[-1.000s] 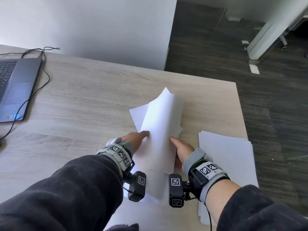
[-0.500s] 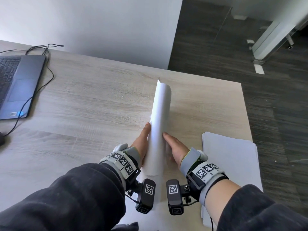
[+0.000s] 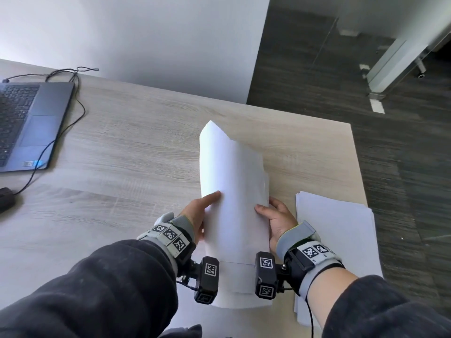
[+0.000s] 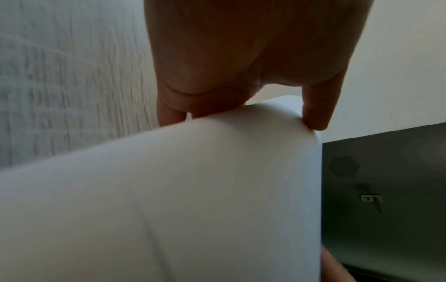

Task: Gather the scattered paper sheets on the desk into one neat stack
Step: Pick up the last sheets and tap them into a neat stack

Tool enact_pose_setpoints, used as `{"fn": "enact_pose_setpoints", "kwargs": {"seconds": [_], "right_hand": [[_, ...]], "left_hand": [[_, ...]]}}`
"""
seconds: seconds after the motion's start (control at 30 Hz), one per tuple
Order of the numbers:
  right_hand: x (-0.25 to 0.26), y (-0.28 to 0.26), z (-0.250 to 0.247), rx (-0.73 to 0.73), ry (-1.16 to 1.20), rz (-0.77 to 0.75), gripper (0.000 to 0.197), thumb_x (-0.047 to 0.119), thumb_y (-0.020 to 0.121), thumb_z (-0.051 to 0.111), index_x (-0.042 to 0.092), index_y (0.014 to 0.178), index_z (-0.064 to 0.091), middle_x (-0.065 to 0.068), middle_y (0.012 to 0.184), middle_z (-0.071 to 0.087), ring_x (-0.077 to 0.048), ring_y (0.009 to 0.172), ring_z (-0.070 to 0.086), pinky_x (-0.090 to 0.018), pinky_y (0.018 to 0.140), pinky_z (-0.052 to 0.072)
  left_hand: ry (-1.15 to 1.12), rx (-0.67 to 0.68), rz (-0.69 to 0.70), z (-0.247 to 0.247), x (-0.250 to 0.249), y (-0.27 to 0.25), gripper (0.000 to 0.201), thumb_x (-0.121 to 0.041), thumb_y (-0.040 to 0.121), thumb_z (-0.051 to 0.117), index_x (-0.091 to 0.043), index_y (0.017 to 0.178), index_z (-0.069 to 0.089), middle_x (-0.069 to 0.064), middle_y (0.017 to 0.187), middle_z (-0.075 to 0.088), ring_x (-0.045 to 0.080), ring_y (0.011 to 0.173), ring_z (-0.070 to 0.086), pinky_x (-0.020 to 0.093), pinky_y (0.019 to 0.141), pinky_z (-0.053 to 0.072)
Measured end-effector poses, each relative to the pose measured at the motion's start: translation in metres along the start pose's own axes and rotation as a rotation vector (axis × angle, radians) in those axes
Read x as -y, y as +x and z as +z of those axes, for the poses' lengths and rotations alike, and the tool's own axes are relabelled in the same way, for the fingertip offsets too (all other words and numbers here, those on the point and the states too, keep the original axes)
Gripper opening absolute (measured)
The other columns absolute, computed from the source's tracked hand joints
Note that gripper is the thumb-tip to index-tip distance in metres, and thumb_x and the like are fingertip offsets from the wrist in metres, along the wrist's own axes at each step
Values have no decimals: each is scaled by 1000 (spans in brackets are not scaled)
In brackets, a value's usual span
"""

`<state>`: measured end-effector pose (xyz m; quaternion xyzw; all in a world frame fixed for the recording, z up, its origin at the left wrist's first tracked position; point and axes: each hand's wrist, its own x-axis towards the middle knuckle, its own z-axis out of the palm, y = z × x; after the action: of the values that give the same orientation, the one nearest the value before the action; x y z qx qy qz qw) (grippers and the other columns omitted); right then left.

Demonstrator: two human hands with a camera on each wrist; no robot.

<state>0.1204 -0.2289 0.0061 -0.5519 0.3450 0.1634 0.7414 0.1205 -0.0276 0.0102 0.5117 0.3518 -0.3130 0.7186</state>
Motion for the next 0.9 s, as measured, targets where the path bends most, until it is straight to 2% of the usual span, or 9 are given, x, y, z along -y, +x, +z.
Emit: {"fn": "enact_pose_setpoints", "kwargs": {"seconds": [0.1,0.2,0.27,0.33,0.4,0.47,0.6,0.8,0.9], "right_hand": [[-4,1,-9,-53,-6,-5,59,-7,76,71,13,128,51,-18,110,69,-36,92,69,-57,84,55],[-8,0,-19,-94,-54,-6,61,-6,73,74,13,127,53,-15,107,70,-38,94,70,-62,86,52],[-9,-3,-24,-82,-97,15,58,-5,74,75,11,126,56,-16,107,71,-38,95,70,-62,87,53],[-11,-2,-27,-93,-98,36,61,-4,72,78,14,125,54,-14,111,69,-37,97,69,-60,88,53],[-12,-3,-29,-115,-72,32,79,-2,64,82,18,133,48,-14,118,66,-37,99,68,-61,89,52],[-12,-4,-30,-121,-30,41,86,-4,64,80,18,138,44,-16,121,64,-39,99,68,-63,89,51],[-13,-9,-31,-106,-6,78,79,-10,72,73,19,139,44,-16,120,65,-40,99,68,-65,87,51],[-15,-7,-38,-134,20,85,91,-13,75,69,25,149,32,-17,131,57,-37,98,66,-59,87,52],[-14,-6,-42,-110,2,84,69,-12,78,67,16,138,48,-19,121,65,-39,97,68,-61,88,51]], "left_hand": [[4,-144,71,-10,3,4,69,-47,67,83,-15,125,64,8,115,75,31,104,71,44,89,56],[-19,-272,78,-25,5,14,85,-64,62,83,-18,131,63,8,129,67,37,118,64,50,100,52],[-30,-339,89,-33,1,17,71,-59,79,73,-11,129,62,11,129,66,39,121,63,52,105,49],[-67,-382,101,-40,-2,16,48,-47,88,68,-11,120,66,10,112,71,33,97,69,49,94,54],[-73,-358,110,-45,-1,17,23,-32,97,64,-18,115,66,4,97,69,27,81,65,39,78,55],[-72,-343,123,-47,0,16,11,-22,100,61,-20,110,64,2,93,68,24,73,64,34,68,52],[2,-383,141,-51,2,20,8,-19,101,58,-17,106,64,5,92,66,24,73,64,31,60,50],[135,-439,123,-62,-3,8,13,-17,104,50,-16,109,63,8,90,64,28,81,64,38,63,56],[263,-507,96,-80,-11,6,20,-14,100,50,-15,115,64,16,101,66,38,97,65,57,83,59]]}}
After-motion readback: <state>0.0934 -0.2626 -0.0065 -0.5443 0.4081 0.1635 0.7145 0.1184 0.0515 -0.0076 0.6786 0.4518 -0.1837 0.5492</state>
